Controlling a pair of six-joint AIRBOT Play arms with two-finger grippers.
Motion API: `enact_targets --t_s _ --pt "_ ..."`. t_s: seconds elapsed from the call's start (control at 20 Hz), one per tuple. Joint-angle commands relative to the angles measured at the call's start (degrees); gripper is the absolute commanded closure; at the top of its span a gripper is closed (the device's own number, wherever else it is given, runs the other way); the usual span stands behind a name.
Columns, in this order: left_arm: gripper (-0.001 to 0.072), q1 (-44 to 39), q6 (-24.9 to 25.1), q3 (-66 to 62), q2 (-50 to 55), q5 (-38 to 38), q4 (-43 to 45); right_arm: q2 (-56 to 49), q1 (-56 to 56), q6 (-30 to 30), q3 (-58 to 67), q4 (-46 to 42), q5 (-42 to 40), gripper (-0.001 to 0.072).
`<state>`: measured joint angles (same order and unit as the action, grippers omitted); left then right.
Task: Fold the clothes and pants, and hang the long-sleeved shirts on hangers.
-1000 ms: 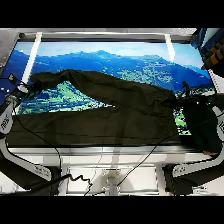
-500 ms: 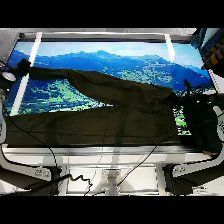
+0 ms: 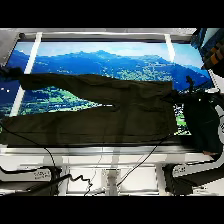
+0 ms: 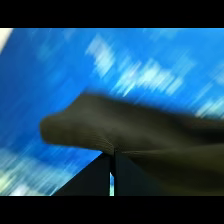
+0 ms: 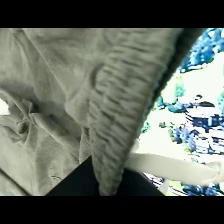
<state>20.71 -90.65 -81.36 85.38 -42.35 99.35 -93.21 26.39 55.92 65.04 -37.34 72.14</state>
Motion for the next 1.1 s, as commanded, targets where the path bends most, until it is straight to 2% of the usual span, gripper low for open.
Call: enact_targets --t_s 0.0,0.1,0.2,0.35,0.5,0.7,0.85,1.0,1.05 --pt "0.0694 2.0 1.0 0.0 2.8 -15.1 10.1 0.7 0.0 0.2 0.1 -1.2 -1.4 0.0682" --pt "0.0693 3.0 6.3 0.0 5.7 -21.8 10.2 0.7 0.0 0.3 0.1 -1.7 -1.6 0.0682" --pt "0.0693 3.3 12.0 0.0 8.0 -25.1 12.3 0.7 0.0 1.7 0.1 -3.2 -1.4 0.0682" --pt "0.0693 3.2 11.9 -0.1 9.0 -23.9 21.8 0.7 0.0 5.2 0.1 -7.4 -0.8 0.0682" --pt "0.0693 3.3 10.2 -1.6 8.9 -21.0 28.9 0.7 0.0 6.2 0.1 -6.9 -0.2 0.0682" --pt "0.0693 3.7 6.9 -3.6 8.9 -17.8 28.7 0.7 0.0 6.6 0.1 -5.7 1.4 0.0682" --pt "0.0693 4.1 6.9 -2.5 9.1 -19.8 26.0 0.7 0.0 6.8 0.1 -5.7 2.1 0.0682" --pt "0.0692 5.1 6.9 -2.4 10.6 -25.7 26.0 0.7 0.0 8.1 0.1 -6.0 2.1 0.0681" --pt "0.0661 5.4 6.9 -2.2 10.9 -26.8 25.7 0.7 0.0 8.2 0.1 -6.0 2.0 0.0589"
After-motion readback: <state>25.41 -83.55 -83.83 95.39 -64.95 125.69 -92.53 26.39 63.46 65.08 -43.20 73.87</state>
